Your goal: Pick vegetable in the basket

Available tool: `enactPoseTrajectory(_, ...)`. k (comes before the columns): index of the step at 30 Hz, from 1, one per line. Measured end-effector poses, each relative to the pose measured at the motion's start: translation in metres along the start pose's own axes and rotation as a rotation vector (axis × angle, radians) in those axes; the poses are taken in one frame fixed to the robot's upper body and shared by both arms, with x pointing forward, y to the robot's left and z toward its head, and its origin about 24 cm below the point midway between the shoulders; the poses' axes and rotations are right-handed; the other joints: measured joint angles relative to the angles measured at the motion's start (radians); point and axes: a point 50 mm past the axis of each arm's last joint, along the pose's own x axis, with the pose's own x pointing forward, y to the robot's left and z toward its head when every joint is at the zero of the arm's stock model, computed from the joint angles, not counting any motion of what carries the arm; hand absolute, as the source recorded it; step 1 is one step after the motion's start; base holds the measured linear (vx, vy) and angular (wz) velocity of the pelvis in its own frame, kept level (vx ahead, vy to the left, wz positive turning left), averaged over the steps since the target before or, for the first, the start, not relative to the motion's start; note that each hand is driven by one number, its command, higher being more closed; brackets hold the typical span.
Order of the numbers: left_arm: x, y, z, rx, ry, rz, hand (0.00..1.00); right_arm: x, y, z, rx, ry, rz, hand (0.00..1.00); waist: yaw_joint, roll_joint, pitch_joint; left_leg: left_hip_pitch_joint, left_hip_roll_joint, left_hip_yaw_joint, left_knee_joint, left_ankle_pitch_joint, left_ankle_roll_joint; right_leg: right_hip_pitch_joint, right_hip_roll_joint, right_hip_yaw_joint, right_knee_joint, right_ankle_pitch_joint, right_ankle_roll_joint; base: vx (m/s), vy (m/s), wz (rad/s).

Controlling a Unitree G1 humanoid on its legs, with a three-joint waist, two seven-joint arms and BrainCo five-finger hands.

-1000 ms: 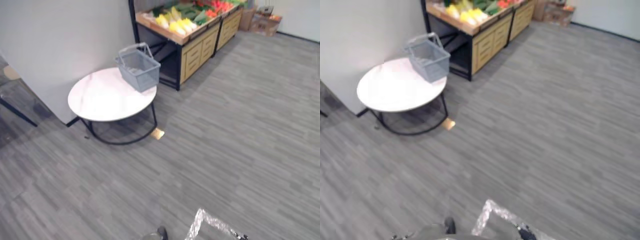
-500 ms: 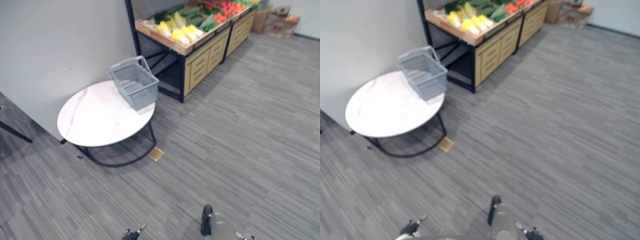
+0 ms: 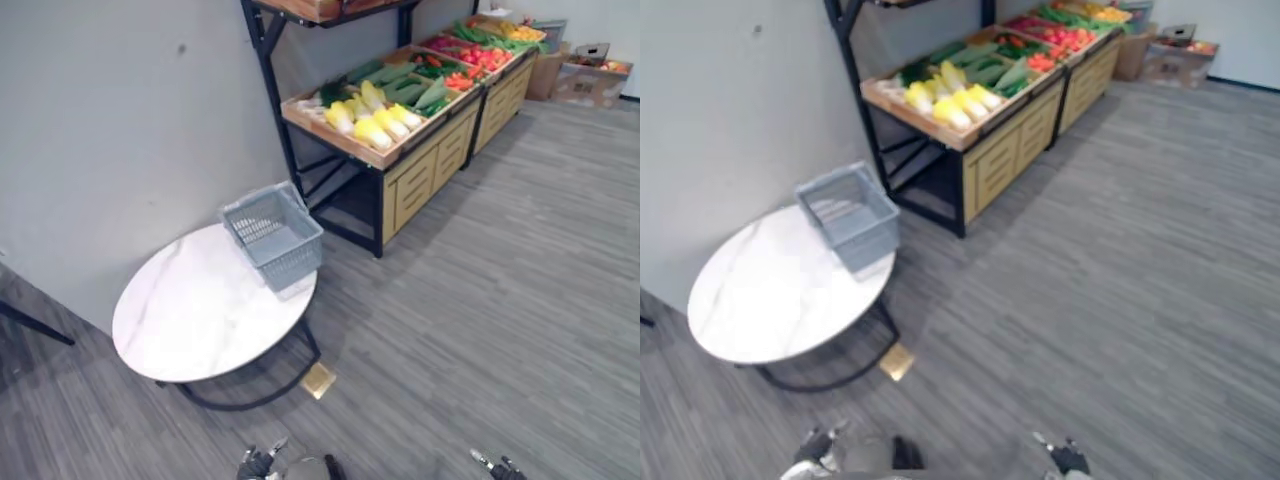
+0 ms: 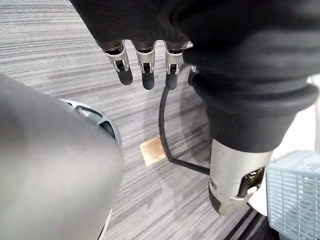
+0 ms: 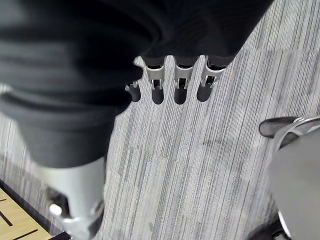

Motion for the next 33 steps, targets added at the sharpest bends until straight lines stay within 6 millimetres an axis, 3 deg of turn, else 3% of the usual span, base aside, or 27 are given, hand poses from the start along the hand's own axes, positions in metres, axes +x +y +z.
enactPoseTrajectory(1, 0.0, 0.001, 0.001, -0.003, -0.004, 0.003, 0.0, 0.0, 0.0, -0.002, 0.003, 0.008, -0.001, 0.0, 0.003, -0.008, 0.001, 0.004, -0.012, -0.003, -0.024, 0.077, 0.004, 0.021, -0.013, 0.001, -0.002, -0.01, 0.012, 0.5, 0.284, 0.07)
enactPoseTrajectory(2, 0.001, 0.003, 0.003, 0.006, -0.01, 0.011, 0.0, -0.001, 0.004, -0.006, 0.026, 0.023, 0.002, 0.0, 0.002, -0.037, -0.011, 0.018, -0.056, 0.011, -0.03, 0.097, 0.065, 0.039, -0.042, 0.015, -0.006, -0.012, 0.007, 0.6, 0.293, 0.22)
enactPoseTrajectory(3, 0.002, 0.006, 0.007, 0.02, -0.025, 0.016, 0.0, -0.002, 0.013, -0.008, 0.016, 0.03, 0.021, 0.0, -0.001, -0.044, -0.019, 0.001, -0.067, 0.011, 0.006, 0.069, 0.078, 0.031, -0.05, 0.04, -0.011, 0.032, -0.024, 0.5, 0.226, 0.24)
enactPoseTrajectory(4, 0.002, 0.007, 0.009, 0.007, -0.03, 0.024, 0.0, -0.002, 0.018, -0.008, 0.013, 0.032, 0.036, 0.0, 0.001, -0.051, -0.017, -0.012, -0.063, 0.013, 0.046, 0.055, 0.088, 0.032, -0.05, 0.06, -0.019, 0.063, -0.026, 0.49, 0.223, 0.21)
enactPoseTrajectory(5, 0.003, 0.012, 0.011, -0.012, -0.035, 0.049, 0.0, -0.002, 0.027, -0.008, 0.023, 0.032, 0.053, 0.0, 0.004, -0.056, -0.014, -0.037, -0.042, 0.032, 0.114, 0.03, 0.098, 0.04, -0.05, 0.092, -0.033, 0.109, -0.025, 0.45, 0.219, 0.0)
enactPoseTrajectory(6, 0.003, 0.026, 0.011, -0.017, -0.02, 0.096, 0.0, -0.002, 0.035, -0.006, 0.032, 0.031, 0.072, 0.0, 0.013, -0.059, -0.013, -0.066, 0.004, 0.076, 0.233, 0.016, 0.108, 0.059, -0.044, 0.147, -0.049, 0.203, -0.006, 0.41, 0.196, -0.1)
enactPoseTrajectory(8, 0.0, 0.037, -0.002, 0.008, 0.036, 0.127, 0.0, -0.002, 0.033, -0.007, 0.043, 0.033, 0.065, 0.0, 0.03, -0.06, -0.024, -0.031, 0.014, 0.106, 0.247, 0.01, 0.107, 0.061, -0.049, 0.207, -0.037, 0.294, 0.004, 0.31, 0.151, -0.32)
enactPoseTrajectory(9, -0.004, 0.047, -0.014, 0.025, 0.081, 0.149, 0.0, -0.002, 0.028, -0.009, 0.068, 0.039, 0.043, 0.0, 0.031, -0.065, -0.048, 0.021, -0.019, 0.108, 0.177, 0.002, 0.103, 0.035, -0.062, 0.232, 0.018, 0.338, 0.005, 0.32, 0.176, -0.22)
enactPoseTrajectory(11, -0.008, 0.052, -0.026, 0.071, 0.119, 0.149, 0.0, -0.003, 0.013, -0.015, 0.103, 0.054, -0.005, 0.0, 0.028, -0.068, -0.066, 0.104, -0.082, 0.097, 0.055, -0.039, 0.097, -0.046, -0.091, 0.255, 0.207, 0.361, 0.007, 0.35, 0.211, 0.11)
enactPoseTrajectory(12, -0.009, 0.055, -0.027, 0.108, 0.129, 0.145, 0.0, -0.005, 0.0, -0.022, 0.126, 0.075, -0.044, 0.0, 0.028, -0.071, -0.058, 0.181, -0.124, 0.066, -0.04, -0.105, 0.104, -0.116, -0.121, 0.258, 0.413, 0.385, 0.022, 0.39, 0.234, 0.55)
enactPoseTrajectory(13, -0.008, 0.061, -0.024, 0.146, 0.134, 0.149, 0.0, -0.007, -0.004, -0.031, 0.138, 0.108, -0.06, 0.0, 0.021, -0.101, -0.022, 0.261, -0.181, 0.039, -0.075, -0.11, 0.109, -0.167, -0.177, 0.274, 0.623, 0.468, 0.024, 0.37, 0.209, 0.73)
enactPoseTrajectory(14, -0.008, 0.065, -0.023, 0.178, 0.139, 0.15, 0.0, -0.011, -0.009, -0.042, 0.127, 0.141, -0.071, 0.0, 0.013, -0.114, -0.016, 0.299, -0.197, 0.022, -0.08, -0.12, 0.11, -0.225, -0.196, 0.278, 0.782, 0.441, 0.016, 0.28, 0.13, 0.69)
enactPoseTrajectory(16, -0.008, 0.065, -0.024, 0.201, 0.143, 0.144, 0.0, -0.016, -0.015, -0.053, 0.085, 0.176, -0.074, 0.0, 0.004, -0.104, -0.018, 0.367, -0.196, -0.01, -0.098, -0.137, 0.105, -0.333, -0.188, 0.247, 0.955, 0.336, -0.013, 0.28, 0.089, 0.53)
enactPoseTrajectory(17, -0.008, 0.063, -0.025, 0.212, 0.146, 0.136, 0.0, -0.016, -0.013, -0.054, 0.088, 0.181, -0.071, 0.0, 0.001, -0.099, -0.017, 0.406, -0.197, -0.028, -0.126, -0.135, 0.103, -0.397, -0.187, 0.202, 0.977, 0.248, -0.026, 0.4, 0.098, 0.45)
enactPoseTrajectory(19, -0.007, 0.062, -0.023, 0.214, 0.142, 0.133, 0.0, -0.016, -0.011, -0.053, 0.089, 0.179, -0.063, 0.0, -0.001, -0.09, -0.018, 0.444, -0.192, -0.051, -0.153, -0.135, 0.101, -0.457, -0.177, 0.143, 0.92, 0.162, -0.032, 0.3, 0.018, 0.39)
enactPoseTrajectory(20, -0.006, 0.056, -0.022, 0.21, 0.137, 0.12, 0.0, -0.015, -0.011, -0.052, 0.087, 0.173, -0.055, 0.0, -0.006, -0.083, -0.016, 0.464, -0.185, -0.079, -0.167, -0.136, 0.096, -0.481, -0.162, 0.102, 0.816, 0.121, -0.035, 0.26, -0.095, 0.66)
enactPoseTrajectory(22, -0.004, 0.047, -0.018, 0.184, 0.121, 0.105, 0.0, -0.014, -0.009, -0.049, 0.055, 0.165, -0.036, 0.0, -0.021, -0.069, -0.011, 0.482, -0.156, -0.14, -0.176, -0.141, 0.087, -0.491, -0.109, 0.084, 0.567, 0.109, -0.044, 0.32, -0.218, 0.94)
enactPoseTrajectory(24, -0.003, 0.042, -0.017, 0.133, 0.114, 0.105, 0.0, -0.012, -0.006, -0.044, 0.024, 0.15, -0.021, 0.0, -0.023, -0.058, -0.008, 0.491, -0.12, -0.181, -0.186, -0.151, 0.056, -0.49, -0.058, 0.118, 0.327, 0.129, -0.026, 0.29, -0.284, 0.71)
enactPoseTrajectory(26, -0.005, 0.045, -0.019, 0.056, 0.108, 0.134, 0.0, -0.012, -0.004, -0.043, -0.012, 0.145, -0.006, 0.0, -0.011, -0.065, -0.005, 0.502, -0.086, -0.215, -0.183, -0.183, 0.002, -0.482, -0.03, 0.199, 0.097, 0.208, -0.021, 0.36, -0.401, 0.46)
enactPoseTrajectory(27, -0.006, 0.045, -0.021, 0.012, 0.107, 0.15, 0.0, -0.013, -0.005, -0.045, -0.027, 0.148, -0.004, 0.0, 0.001, -0.066, -0.006, 0.514, -0.063, -0.234, -0.18, -0.21, -0.024, -0.473, -0.019, 0.22, 0.071, 0.302, 0.003, 0.35, -0.401, 0.39)
enactPoseTrajectory(28, -0.006, 0.044, -0.022, -0.008, 0.11, 0.153, 0.0, -0.013, -0.005, -0.045, -0.038, 0.146, 0.0, 0.0, 0.003, -0.055, -0.007, 0.518, -0.041, -0.246, -0.183, -0.221, -0.04, -0.474, 0.001, 0.221, 0.092, 0.327, -0.002, 0.36, -0.416, 0.57)
enactPoseTrajectory(29, -0.009, 0.04, -0.029, -0.069, 0.122, 0.161, 0.0, -0.011, -0.012, -0.039, -0.091, 0.129, -0.006, 0.0, 0.003, -0.027, -0.012, 0.517, 0.008, -0.251, -0.186, -0.218, -0.053, -0.495, 0.032, 0.176, 0.168, 0.247, -0.028, 0.29, -0.32, 0.49)
enactPoseTrajectory(31, -0.01, 0.037, -0.033, -0.121, 0.13, 0.172, 0.0, -0.01, -0.012, -0.034, -0.098, 0.108, -0.004, 0.0, 0.001, -0.011, -0.011, 0.518, 0.033, -0.244, -0.19, -0.158, -0.07, -0.504, 0.03, 0.133, 0.245, 0.172, -0.05, 0.36, -0.388, 0.6)
enactPoseTrajectory(32, -0.011, 0.037, -0.035, -0.138, 0.134, 0.177, 0.0, -0.01, -0.013, -0.034, -0.097, 0.108, -0.006, 0.0, 0.0, -0.021, -0.009, 0.518, 0.037, -0.242, -0.198, -0.136, -0.07, -0.503, 0.026, 0.118, 0.259, 0.159, -0.053, 0.38, -0.388, 0.7)
enactPoseTrajectory(33, -0.012, 0.036, -0.037, -0.159, 0.141, 0.184, 0.0, -0.01, -0.014, -0.033, -0.099, 0.106, -0.009, 0.0, 0.0, -0.013, -0.016, 0.52, 0.047, -0.242, -0.211, -0.093, -0.072, -0.488, 0.024, 0.09, 0.271, 0.131, -0.065, 0.24, -0.232, 0.6)
